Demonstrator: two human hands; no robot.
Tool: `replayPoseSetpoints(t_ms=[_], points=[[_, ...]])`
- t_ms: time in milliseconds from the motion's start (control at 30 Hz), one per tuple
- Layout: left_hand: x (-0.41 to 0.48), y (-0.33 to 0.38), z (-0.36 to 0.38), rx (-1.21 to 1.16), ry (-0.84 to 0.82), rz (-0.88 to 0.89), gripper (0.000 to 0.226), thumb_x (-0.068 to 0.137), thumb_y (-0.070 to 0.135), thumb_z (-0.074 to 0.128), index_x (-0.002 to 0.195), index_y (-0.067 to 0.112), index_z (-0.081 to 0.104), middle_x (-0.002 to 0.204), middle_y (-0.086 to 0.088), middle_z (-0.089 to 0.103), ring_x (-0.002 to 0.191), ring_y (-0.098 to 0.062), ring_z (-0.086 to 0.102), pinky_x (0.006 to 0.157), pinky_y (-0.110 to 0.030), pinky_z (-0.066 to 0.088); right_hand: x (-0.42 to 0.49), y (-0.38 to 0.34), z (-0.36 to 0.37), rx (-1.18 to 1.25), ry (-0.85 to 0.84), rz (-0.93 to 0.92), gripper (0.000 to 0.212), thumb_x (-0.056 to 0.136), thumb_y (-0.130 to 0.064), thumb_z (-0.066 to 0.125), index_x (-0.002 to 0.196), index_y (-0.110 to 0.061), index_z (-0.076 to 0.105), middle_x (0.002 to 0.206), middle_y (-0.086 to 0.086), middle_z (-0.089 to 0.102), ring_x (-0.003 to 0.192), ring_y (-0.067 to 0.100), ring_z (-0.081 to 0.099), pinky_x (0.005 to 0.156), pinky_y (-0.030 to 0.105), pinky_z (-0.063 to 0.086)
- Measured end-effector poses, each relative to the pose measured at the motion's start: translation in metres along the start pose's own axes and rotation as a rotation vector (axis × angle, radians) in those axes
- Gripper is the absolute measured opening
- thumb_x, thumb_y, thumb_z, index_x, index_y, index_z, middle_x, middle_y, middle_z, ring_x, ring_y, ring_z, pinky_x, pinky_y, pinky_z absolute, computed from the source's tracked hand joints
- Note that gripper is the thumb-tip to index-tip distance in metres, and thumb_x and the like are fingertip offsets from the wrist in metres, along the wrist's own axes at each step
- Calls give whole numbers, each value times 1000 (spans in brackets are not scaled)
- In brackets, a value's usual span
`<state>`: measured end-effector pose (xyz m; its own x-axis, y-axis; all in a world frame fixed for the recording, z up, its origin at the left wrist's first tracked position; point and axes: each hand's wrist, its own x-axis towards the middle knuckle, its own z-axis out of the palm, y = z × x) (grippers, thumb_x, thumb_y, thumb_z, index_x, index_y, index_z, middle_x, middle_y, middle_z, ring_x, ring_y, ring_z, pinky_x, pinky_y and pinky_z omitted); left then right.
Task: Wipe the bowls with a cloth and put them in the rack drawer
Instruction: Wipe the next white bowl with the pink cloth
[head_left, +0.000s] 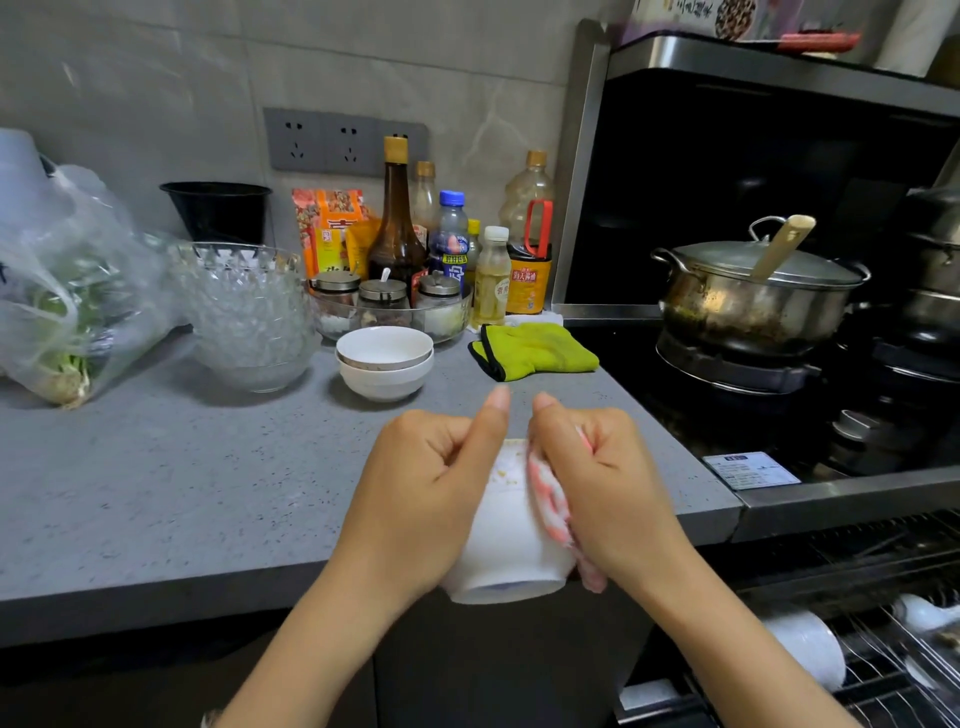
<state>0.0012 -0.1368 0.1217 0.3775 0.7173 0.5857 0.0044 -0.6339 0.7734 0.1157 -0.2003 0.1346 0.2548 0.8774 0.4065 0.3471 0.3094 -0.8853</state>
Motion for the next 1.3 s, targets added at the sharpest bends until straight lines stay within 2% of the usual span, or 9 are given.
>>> replayPoseSetpoints(t_ms=[100,167,367,533,633,733,867,1067,1300], points=[[-1,1,0,-37,179,-31,63,90,51,52,43,16,29,40,9,23,40,-5,20,41,-21,16,-2,10,6,-23,57,-113,59,102,-39,33,55,-17,58,43,-4,54,41,2,51,53,10,40],[1,-1,2,-126,294,-98,65,92,49,50,39,18,28,37,9,25,38,-4,22,40,-21,16,-5,15,13,-126,92,-186,38,97,-49,30,104,-38,65,85,-25,66,87,-7,60,81,17,42],[-1,0,15,-176,419,-121,59,88,47,42,37,17,37,33,7,35,37,-6,29,40,-23,24,-13,16,36,-679,244,-478,46,101,-32,29,142,-21,46,148,-10,43,144,7,23,117,40,18],[-4,3,13,-237,366,-122,71,86,57,45,48,-3,36,44,-20,37,46,-19,35,42,-45,27,-5,8,21,-301,192,-326,38,99,-37,32,132,-31,52,138,-18,52,133,-4,39,110,29,33],[-4,6,6,-361,321,-136,82,77,62,48,60,-18,40,54,-37,38,57,-26,40,44,-51,31,-5,2,13,35,102,-138,39,98,-42,32,120,-28,61,91,1,70,73,-12,60,65,3,43],[-1,8,-1,-448,283,-132,85,80,59,55,70,-25,44,61,-38,47,62,-28,45,50,-40,33,-7,-8,13,202,112,-69,43,97,-42,38,93,-4,57,60,30,40,47,24,44,34,27,35],[1,6,-8,-568,261,-242,63,74,48,55,76,-15,58,64,-21,55,52,-25,54,46,-23,40,0,-2,6,287,83,-21,64,92,-46,39,68,13,40,52,41,36,44,54,37,43,41,35],[-3,-7,-14,-439,104,-323,76,74,53,46,79,-22,55,70,-22,55,57,-20,50,47,-19,40,0,3,0,178,20,31,70,95,-52,39,32,-22,37,29,0,35,29,21,31,36,34,10],[4,-1,-9,-75,-106,-104,74,84,68,39,52,1,40,49,-15,40,49,-16,36,48,-36,33,2,-7,-8,-33,-67,19,65,100,-31,39,40,-5,39,29,5,37,20,10,29,28,12,22]])
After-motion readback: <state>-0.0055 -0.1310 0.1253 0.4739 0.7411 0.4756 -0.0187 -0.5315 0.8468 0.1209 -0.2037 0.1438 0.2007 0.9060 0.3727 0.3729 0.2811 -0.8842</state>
